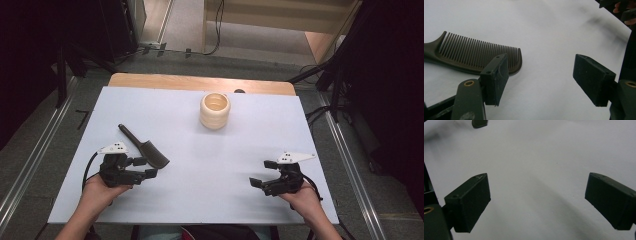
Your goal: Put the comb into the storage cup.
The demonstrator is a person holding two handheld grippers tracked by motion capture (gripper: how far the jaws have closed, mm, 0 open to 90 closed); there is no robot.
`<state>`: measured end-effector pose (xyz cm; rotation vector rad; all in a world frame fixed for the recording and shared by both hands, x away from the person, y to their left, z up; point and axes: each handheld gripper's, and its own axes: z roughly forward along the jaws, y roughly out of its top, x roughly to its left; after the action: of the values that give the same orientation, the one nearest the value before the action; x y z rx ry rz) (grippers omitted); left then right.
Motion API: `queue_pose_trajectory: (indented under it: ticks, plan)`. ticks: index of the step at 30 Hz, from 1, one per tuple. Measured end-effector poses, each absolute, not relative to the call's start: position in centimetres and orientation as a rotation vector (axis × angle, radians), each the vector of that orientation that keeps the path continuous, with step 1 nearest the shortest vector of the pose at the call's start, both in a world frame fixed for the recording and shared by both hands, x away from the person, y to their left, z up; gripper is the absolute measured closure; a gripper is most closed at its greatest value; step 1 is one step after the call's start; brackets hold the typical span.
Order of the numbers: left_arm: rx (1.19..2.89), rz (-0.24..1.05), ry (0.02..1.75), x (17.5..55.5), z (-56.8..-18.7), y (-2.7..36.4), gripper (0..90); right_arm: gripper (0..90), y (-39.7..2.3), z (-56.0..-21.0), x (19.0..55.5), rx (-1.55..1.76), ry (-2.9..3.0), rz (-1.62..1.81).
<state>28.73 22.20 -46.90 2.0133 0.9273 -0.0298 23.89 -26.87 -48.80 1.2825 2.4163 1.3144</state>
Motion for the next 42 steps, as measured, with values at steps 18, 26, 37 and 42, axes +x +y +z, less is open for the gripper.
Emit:
queue_pose_trajectory:
  ticks: [18, 26, 37, 42]
  plan:
    - [2.013, -0.045, 0.931, 29.17, -46.94, 22.39, 29.0, 5.0, -26.65, -48.88, 24.13, 1.283, 2.421, 1.347]
    - [2.012, -0.045, 0.931, 29.18, -46.94, 22.44, 29.0, 5.0, -26.58, -48.92, 24.20, 1.293, 2.428, 1.347]
    - [2.013, -0.056, 0.939, 29.25, -46.96, 22.44, 29.0, 5.0, -26.68, -48.95, 24.22, 1.293, 2.428, 1.353]
    - [2.014, -0.058, 0.941, 29.27, -46.98, 22.46, 29.0, 5.0, -26.72, -48.95, 24.23, 1.295, 2.426, 1.357]
